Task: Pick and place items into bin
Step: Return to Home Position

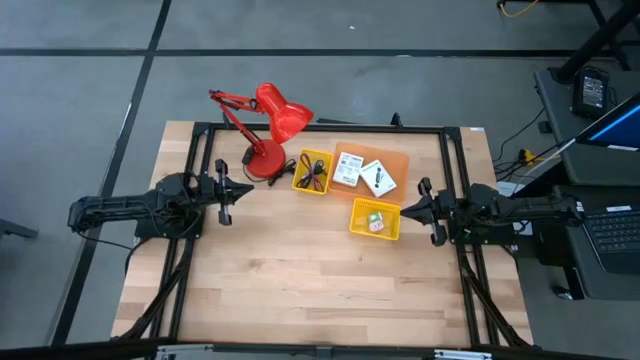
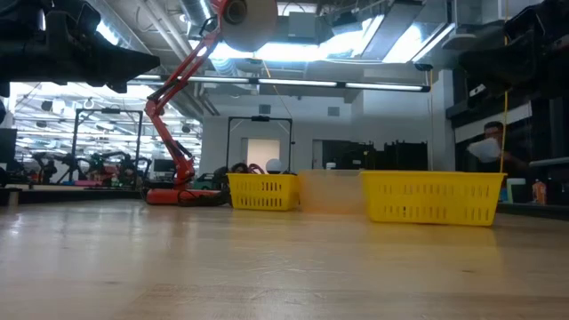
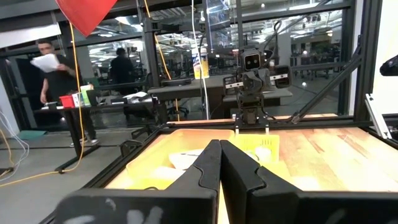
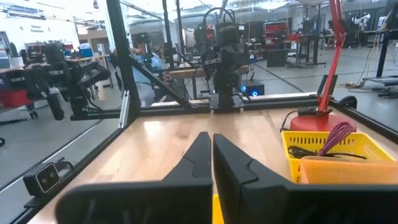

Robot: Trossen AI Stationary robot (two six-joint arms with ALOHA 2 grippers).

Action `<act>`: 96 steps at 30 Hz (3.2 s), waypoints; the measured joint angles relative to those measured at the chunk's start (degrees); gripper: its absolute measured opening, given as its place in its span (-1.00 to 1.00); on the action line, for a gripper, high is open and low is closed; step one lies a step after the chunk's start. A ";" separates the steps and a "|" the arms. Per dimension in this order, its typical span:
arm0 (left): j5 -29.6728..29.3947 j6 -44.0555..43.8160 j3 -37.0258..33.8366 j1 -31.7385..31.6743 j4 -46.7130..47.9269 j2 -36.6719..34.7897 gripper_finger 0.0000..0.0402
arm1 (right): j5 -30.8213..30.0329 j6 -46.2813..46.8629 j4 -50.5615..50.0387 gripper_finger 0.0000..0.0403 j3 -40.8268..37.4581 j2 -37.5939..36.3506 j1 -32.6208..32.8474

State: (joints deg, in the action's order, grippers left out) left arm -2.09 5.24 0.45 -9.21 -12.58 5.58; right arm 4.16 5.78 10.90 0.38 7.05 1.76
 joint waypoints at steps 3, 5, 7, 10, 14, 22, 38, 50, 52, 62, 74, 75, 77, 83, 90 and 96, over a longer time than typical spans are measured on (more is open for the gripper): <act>0.00 -0.01 0.00 0.00 0.00 0.00 -0.99 | 0.00 -0.14 0.00 -1.00 0.00 0.00 0.00; 0.00 -0.01 0.00 0.00 0.00 0.00 -0.99 | 0.00 0.00 0.00 -1.00 0.00 0.00 0.00; 0.00 0.01 0.00 0.00 0.00 0.00 -0.99 | 0.00 0.03 0.00 -1.00 0.00 0.00 0.00; 0.00 0.01 0.00 0.00 0.00 0.00 -0.99 | 0.00 -0.09 0.00 -1.00 0.00 0.00 0.00; 0.00 -0.01 0.00 0.00 0.00 0.00 -0.99 | -0.02 -0.22 0.00 -1.00 0.00 0.00 0.00; 0.00 0.01 0.00 0.00 0.00 0.02 -0.99 | -0.19 -4.32 -2.43 -1.00 0.04 -3.21 3.83; 0.06 0.01 0.00 0.00 -0.02 0.02 -0.99 | -0.02 -4.52 -9.16 -1.00 0.04 -7.01 9.73; 0.08 0.01 0.00 0.00 -0.02 0.02 -0.99 | -0.02 -4.52 -9.09 -1.00 0.04 -6.84 9.73; 0.07 0.01 0.00 0.00 -0.02 0.02 -0.99 | -0.02 -4.52 -9.09 -1.00 0.04 -6.84 9.73; 0.04 0.01 0.00 0.00 -0.02 0.02 -0.99 | -0.02 -4.54 -9.09 -1.00 0.04 -6.82 9.73; 0.04 0.01 0.00 0.00 -0.02 0.02 -0.99 | -0.02 -4.54 -9.09 -1.00 0.04 -6.82 9.73; 0.02 0.01 0.00 0.00 -0.02 0.02 -0.99 | -0.02 -4.54 -9.09 -1.00 0.04 -6.82 9.73; 0.04 0.01 0.00 0.00 -0.02 0.02 -0.99 | -0.04 -4.54 -9.09 -1.00 0.04 -6.82 9.73; 0.04 0.01 0.00 0.00 -0.02 0.02 -0.99 | -0.04 -4.55 -9.09 -1.00 0.04 -6.82 9.73; 0.03 0.01 0.00 0.00 -0.01 0.02 -0.99 | -0.04 -4.57 -9.09 -1.00 0.04 -6.80 9.73; 0.02 0.01 0.00 0.00 -0.01 0.02 -0.99 | -0.03 -4.57 -9.07 -1.00 0.04 -6.80 9.73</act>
State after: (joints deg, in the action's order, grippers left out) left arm -2.07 5.26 0.45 -9.21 -12.59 5.61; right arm 4.13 1.21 1.83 0.43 0.25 11.49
